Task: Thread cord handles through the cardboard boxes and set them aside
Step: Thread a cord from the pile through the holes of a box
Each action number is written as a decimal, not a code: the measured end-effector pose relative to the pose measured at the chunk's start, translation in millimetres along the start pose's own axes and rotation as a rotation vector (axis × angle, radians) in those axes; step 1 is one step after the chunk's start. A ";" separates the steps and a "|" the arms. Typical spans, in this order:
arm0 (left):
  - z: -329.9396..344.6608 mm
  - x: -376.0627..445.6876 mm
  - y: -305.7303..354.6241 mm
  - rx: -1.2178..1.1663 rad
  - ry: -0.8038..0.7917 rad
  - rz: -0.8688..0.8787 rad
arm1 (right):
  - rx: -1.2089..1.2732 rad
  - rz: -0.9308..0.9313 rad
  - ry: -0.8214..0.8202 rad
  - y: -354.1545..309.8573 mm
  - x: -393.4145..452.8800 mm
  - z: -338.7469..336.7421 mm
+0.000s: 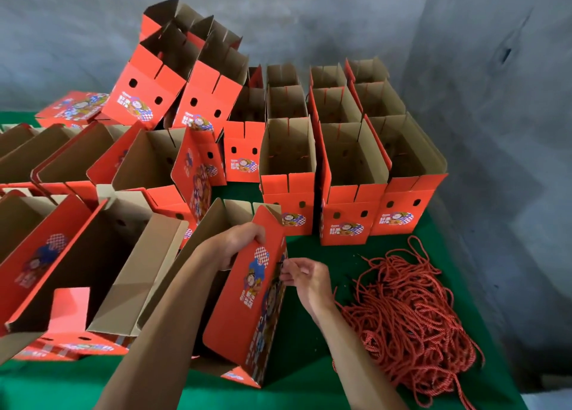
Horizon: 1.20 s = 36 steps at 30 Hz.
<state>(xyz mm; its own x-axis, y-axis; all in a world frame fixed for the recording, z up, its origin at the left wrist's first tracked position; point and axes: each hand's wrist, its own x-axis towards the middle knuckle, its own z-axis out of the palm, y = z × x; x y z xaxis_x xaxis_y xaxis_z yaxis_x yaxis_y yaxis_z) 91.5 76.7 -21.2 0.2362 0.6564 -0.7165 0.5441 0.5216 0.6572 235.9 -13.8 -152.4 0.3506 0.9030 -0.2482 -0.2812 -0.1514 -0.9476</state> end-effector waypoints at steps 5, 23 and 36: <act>1.5 -0.9 -1.3 -0.006 -0.014 -0.011 | -0.007 0.024 0.061 8.1 2.4 1.7; 13.5 0.7 -4.9 -0.043 -0.064 0.068 | -1.041 -0.371 -0.309 -19.2 25.1 -19.7; 28.8 15.1 -23.2 0.262 0.024 0.178 | -0.668 -0.180 -0.245 -7.5 32.7 -15.0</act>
<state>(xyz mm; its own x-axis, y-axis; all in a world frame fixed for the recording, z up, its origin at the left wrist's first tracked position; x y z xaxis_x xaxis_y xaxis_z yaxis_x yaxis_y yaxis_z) 105.6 58.8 -54.0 0.3289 0.7391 -0.5878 0.6858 0.2410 0.6868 262.9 10.8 -156.4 0.1079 0.9892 -0.0990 0.3941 -0.1340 -0.9092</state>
